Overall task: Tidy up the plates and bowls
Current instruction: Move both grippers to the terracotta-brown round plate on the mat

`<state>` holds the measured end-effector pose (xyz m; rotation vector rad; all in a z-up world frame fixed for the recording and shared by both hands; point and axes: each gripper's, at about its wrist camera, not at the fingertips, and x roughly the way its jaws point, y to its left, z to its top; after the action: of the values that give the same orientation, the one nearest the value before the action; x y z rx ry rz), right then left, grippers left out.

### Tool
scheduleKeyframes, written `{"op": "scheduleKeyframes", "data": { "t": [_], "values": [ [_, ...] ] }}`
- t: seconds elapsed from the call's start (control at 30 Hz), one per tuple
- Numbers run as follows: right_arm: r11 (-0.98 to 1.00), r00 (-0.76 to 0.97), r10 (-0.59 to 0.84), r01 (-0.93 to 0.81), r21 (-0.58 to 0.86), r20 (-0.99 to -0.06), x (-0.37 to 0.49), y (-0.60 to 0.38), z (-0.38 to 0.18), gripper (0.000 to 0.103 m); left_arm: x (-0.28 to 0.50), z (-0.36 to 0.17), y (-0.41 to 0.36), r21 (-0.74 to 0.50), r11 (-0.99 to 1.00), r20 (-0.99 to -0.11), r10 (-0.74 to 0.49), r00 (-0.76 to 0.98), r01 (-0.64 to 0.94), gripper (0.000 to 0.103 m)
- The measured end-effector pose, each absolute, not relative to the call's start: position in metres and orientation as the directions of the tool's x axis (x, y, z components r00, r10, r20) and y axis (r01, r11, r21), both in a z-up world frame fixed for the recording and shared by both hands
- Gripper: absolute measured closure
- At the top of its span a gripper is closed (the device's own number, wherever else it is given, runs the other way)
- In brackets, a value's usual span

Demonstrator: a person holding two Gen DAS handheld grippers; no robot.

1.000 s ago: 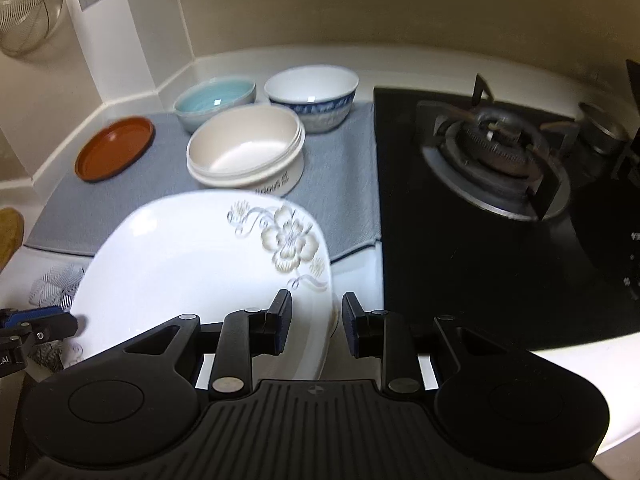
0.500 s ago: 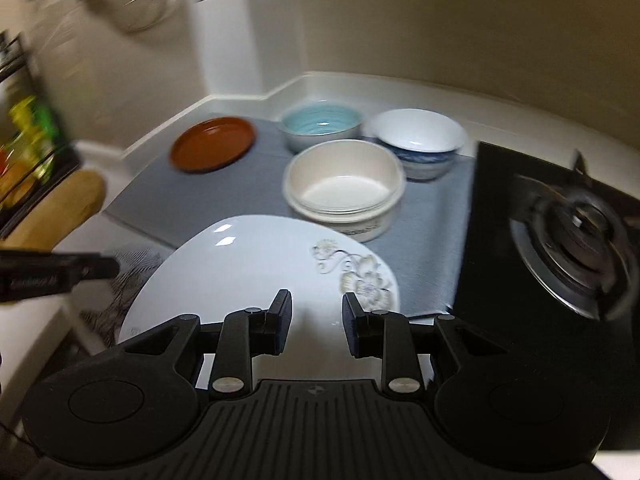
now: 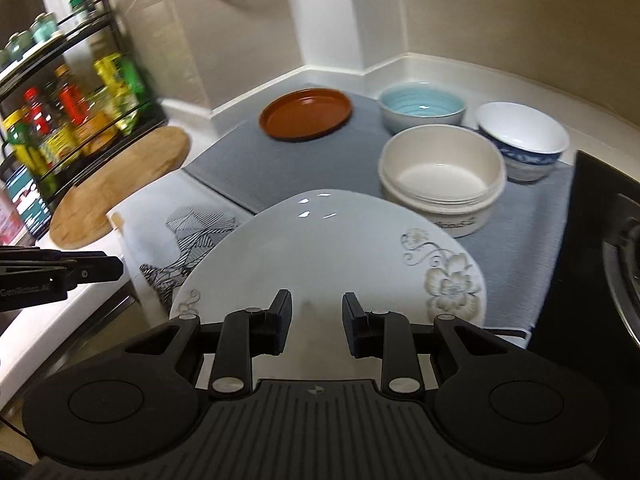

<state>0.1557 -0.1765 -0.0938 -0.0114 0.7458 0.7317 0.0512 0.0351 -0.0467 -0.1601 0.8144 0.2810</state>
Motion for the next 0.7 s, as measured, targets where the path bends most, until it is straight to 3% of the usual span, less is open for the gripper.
{"op": "scheduleKeyframes", "data": {
  "t": [0.47, 0.7],
  "values": [
    [0.785, 0.535, 0.567, -0.582, 0.213, -0.627, 0.163, -0.17, -0.089, 0.073, 0.089, -0.052, 0.059, -0.097, 0.961, -0.702, 0.117, 0.702, -0.257, 0.082],
    [0.848, 0.58, 0.494, -0.485, 0.213, -0.647, 0.166, -0.154, -0.076, 0.073, 0.134, -0.053, 0.098, -0.154, 0.964, -0.674, 0.058, 0.736, -0.217, 0.082]
  ]
}}
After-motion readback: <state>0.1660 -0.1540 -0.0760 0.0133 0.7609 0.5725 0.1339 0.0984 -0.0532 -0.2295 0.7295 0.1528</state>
